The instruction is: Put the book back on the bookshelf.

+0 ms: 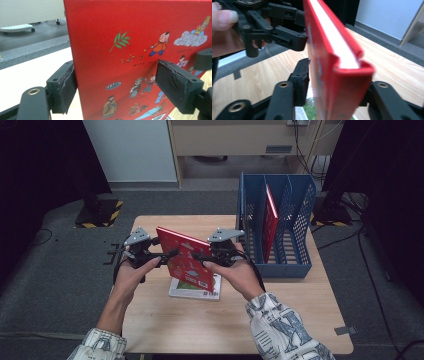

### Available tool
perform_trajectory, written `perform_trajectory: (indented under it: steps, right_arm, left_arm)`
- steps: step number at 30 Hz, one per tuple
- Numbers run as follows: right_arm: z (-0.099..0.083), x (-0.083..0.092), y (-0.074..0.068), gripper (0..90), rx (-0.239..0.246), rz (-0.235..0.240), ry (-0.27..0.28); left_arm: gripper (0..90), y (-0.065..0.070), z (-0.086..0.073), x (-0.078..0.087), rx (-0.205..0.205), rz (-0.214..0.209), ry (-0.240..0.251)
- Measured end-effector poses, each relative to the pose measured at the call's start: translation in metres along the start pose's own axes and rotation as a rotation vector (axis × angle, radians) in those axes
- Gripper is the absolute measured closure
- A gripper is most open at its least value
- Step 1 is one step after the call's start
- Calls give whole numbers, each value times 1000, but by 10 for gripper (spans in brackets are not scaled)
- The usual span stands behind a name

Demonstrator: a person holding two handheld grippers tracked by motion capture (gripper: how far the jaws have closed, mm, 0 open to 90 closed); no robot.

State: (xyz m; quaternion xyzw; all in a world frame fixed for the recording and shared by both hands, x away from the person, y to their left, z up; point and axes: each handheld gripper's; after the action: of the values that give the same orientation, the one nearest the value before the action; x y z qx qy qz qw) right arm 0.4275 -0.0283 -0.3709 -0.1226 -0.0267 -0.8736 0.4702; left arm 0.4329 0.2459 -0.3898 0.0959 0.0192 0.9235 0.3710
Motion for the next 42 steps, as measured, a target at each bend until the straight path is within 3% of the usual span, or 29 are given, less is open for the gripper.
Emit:
perform_trajectory:
  steps: [8,42]
  right_arm:
    - [4,-3,2,670,6,26,0]
    - [11,-16,5,746,-19,97,15]
  left_arm:
    - [195,1,0,-2,3,17,6]
    - [207,2,0,-1,-2,6,-3]
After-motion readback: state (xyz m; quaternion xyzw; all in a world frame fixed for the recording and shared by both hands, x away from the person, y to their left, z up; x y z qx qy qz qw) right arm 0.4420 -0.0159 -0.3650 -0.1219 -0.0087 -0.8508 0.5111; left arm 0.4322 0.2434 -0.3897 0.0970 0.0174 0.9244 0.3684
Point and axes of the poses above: each handheld gripper's, and its own axes: x roughly backward along the jaws, z roughly out of its top, y roughly to its right, and after that the axes turned 12 degrees about y, right-handed
